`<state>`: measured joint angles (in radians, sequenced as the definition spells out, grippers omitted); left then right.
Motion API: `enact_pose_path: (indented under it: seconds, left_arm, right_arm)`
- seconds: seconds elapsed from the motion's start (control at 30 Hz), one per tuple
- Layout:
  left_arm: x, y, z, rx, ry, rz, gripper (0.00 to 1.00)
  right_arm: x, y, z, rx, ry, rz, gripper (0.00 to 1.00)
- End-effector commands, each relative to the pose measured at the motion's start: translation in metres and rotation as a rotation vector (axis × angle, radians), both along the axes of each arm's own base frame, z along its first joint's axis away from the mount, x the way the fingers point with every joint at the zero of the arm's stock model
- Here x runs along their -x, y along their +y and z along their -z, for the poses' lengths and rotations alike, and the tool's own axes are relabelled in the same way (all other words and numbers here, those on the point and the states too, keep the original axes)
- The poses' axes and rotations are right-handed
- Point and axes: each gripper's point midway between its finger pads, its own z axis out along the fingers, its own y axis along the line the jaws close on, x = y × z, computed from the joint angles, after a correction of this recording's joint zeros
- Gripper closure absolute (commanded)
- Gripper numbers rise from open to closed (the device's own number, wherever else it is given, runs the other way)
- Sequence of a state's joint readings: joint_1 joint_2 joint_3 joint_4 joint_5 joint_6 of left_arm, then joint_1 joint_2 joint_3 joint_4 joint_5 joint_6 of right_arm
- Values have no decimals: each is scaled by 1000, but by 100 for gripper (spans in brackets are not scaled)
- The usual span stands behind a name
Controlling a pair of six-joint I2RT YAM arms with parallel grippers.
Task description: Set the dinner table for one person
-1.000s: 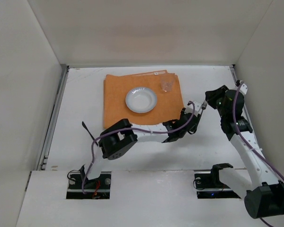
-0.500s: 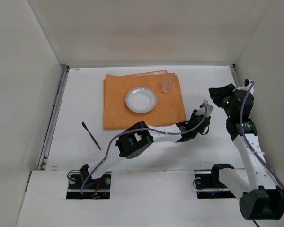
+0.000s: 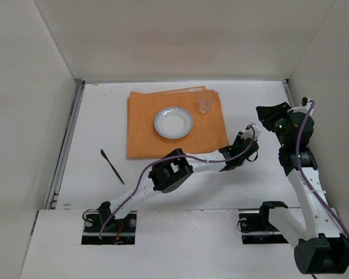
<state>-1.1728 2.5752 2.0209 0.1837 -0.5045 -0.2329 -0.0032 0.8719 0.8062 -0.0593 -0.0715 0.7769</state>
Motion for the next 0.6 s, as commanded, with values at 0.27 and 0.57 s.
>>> enact_pose_path:
  seconds: [0.27,0.57]
  left_arm:
    - [11,-16,19,8,49,103,80]
    - [19,-8,-42,127,-1,93,94]
  right_arm:
    - [7,14,-35,-25,-124,-51,68]
    - [17,16,-52,-29,-173,-59,60]
